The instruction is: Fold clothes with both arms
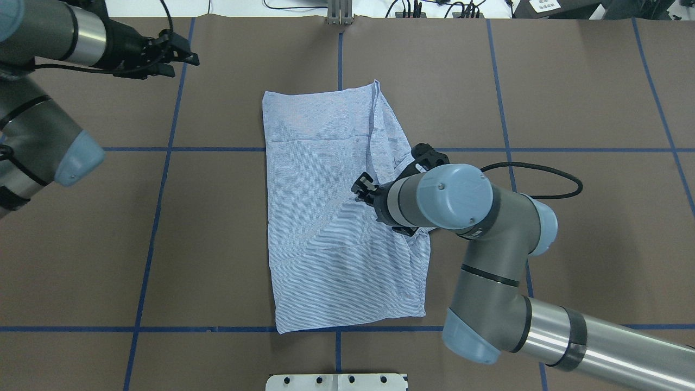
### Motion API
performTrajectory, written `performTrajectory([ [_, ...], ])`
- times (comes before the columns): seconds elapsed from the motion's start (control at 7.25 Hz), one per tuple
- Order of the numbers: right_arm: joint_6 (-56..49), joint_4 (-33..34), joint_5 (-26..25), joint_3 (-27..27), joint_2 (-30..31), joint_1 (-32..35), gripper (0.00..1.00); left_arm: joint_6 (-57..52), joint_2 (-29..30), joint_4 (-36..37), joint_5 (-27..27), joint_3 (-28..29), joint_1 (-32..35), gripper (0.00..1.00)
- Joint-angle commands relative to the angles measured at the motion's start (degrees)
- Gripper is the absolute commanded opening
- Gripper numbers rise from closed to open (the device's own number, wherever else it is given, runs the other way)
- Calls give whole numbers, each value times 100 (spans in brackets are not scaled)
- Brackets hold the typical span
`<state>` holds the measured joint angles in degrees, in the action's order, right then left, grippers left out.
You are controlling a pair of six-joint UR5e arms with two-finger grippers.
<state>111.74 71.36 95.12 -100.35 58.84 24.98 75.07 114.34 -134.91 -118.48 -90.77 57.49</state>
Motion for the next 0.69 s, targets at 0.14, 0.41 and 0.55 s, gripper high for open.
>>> performTrajectory([
  [0.14,-2029,414,-345,1050,-742,-55,0,-62,-430,9,-61,-354,60,67],
  [0.41,-2367,397,-275,1097,-516,252,0,-71,-421,9,-61,-302,43,67],
  [0.55,-2794,362,-249,1097,-358,419,0,-71,-413,9,-61,-301,51,67],
])
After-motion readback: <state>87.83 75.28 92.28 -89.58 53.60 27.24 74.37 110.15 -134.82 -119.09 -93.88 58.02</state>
